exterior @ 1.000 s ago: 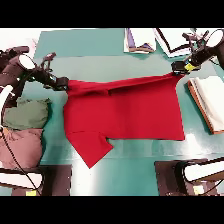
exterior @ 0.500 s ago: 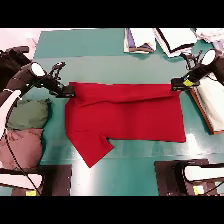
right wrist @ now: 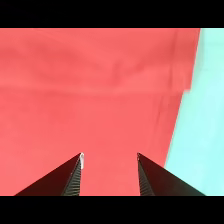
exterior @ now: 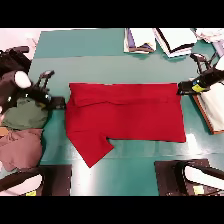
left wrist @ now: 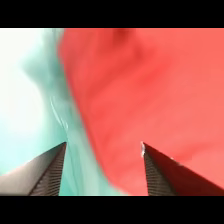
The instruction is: Fold the shirts.
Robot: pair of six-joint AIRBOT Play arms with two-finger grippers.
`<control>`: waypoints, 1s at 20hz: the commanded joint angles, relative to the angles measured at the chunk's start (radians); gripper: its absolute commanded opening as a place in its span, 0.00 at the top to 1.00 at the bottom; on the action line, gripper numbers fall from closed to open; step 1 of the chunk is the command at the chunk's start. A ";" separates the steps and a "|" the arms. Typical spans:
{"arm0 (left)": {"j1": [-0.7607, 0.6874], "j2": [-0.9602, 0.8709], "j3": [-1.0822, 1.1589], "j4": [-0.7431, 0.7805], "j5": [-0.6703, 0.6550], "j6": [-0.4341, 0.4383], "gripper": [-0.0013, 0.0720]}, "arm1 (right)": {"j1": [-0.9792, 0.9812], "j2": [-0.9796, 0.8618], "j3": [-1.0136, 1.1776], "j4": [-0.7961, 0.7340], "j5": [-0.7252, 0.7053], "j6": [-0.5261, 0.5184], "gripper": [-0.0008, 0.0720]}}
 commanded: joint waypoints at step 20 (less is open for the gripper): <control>-0.252 0.326 -0.456 -0.265 0.188 -0.091 0.95 | -0.235 0.274 -0.336 0.120 0.085 -0.046 0.44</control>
